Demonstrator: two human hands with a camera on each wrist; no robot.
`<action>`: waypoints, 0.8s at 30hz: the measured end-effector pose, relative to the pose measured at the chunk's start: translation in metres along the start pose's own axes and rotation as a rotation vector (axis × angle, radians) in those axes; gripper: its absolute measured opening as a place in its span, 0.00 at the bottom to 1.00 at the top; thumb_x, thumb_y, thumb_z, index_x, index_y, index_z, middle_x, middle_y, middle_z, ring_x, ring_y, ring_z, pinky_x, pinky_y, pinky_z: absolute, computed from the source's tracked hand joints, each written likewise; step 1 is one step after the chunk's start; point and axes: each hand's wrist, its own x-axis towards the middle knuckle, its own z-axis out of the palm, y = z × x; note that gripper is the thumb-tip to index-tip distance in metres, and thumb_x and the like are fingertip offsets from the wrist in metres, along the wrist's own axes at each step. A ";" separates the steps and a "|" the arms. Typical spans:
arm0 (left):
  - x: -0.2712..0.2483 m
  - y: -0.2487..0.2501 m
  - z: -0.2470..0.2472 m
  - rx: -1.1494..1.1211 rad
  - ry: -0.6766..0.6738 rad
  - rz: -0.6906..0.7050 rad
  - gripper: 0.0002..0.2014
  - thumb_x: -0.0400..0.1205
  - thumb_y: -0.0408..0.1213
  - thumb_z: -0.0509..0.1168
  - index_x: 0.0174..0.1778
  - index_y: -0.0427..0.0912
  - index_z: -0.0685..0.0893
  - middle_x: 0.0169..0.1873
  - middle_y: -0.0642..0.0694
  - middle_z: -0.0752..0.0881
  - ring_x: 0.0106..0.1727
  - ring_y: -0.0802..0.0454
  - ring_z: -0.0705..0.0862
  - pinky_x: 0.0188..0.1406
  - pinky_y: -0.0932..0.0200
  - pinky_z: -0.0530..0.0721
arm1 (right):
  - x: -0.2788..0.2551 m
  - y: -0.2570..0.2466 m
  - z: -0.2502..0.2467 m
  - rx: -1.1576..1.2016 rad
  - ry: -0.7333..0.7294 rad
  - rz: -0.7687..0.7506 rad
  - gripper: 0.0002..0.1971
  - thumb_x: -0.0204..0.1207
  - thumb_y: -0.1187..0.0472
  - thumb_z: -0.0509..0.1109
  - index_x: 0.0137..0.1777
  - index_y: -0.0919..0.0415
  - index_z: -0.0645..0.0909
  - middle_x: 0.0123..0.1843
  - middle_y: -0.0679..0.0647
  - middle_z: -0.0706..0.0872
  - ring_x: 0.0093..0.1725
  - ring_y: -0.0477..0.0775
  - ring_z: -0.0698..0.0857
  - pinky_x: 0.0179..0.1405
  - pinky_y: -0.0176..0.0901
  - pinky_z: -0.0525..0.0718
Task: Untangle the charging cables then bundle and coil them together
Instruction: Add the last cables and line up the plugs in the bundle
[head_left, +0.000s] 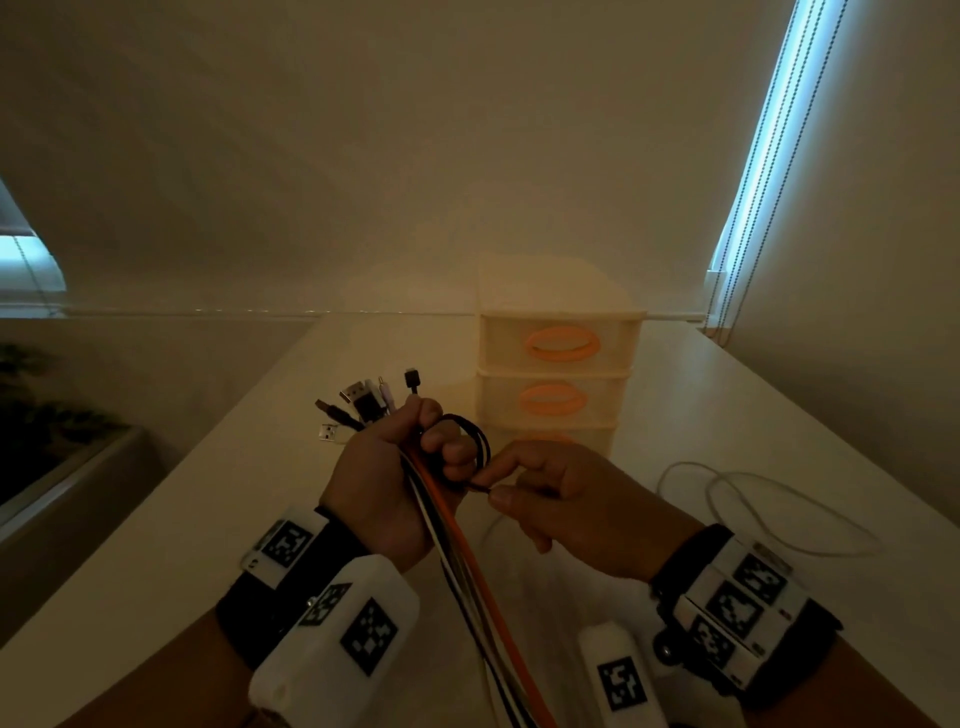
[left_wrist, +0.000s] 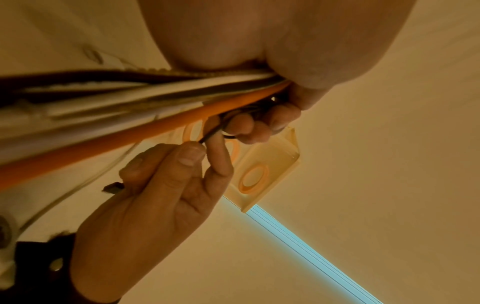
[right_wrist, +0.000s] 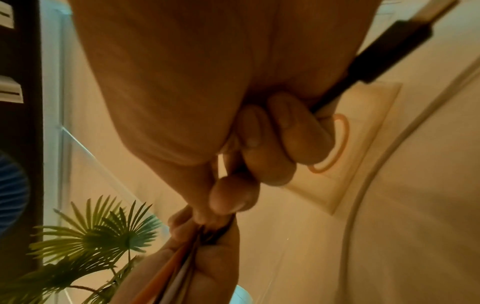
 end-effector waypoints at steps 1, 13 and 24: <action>0.000 0.002 0.000 -0.010 -0.012 0.007 0.17 0.88 0.44 0.54 0.34 0.42 0.72 0.26 0.50 0.67 0.25 0.52 0.70 0.24 0.61 0.70 | 0.000 0.001 -0.001 -0.027 0.024 0.016 0.06 0.84 0.55 0.69 0.45 0.50 0.83 0.26 0.49 0.81 0.27 0.45 0.79 0.34 0.38 0.80; -0.001 0.011 -0.003 0.006 -0.108 -0.023 0.18 0.88 0.44 0.53 0.32 0.43 0.73 0.24 0.51 0.64 0.23 0.55 0.65 0.21 0.63 0.65 | 0.005 0.026 -0.008 -0.220 0.175 0.050 0.07 0.84 0.52 0.67 0.47 0.48 0.86 0.51 0.47 0.89 0.52 0.46 0.86 0.57 0.46 0.86; -0.005 0.003 0.000 0.212 -0.210 -0.263 0.15 0.85 0.41 0.58 0.33 0.42 0.73 0.22 0.50 0.61 0.19 0.55 0.63 0.19 0.63 0.57 | -0.010 -0.015 -0.019 -0.521 0.337 -0.307 0.13 0.80 0.43 0.64 0.46 0.47 0.87 0.35 0.44 0.87 0.32 0.45 0.84 0.32 0.53 0.84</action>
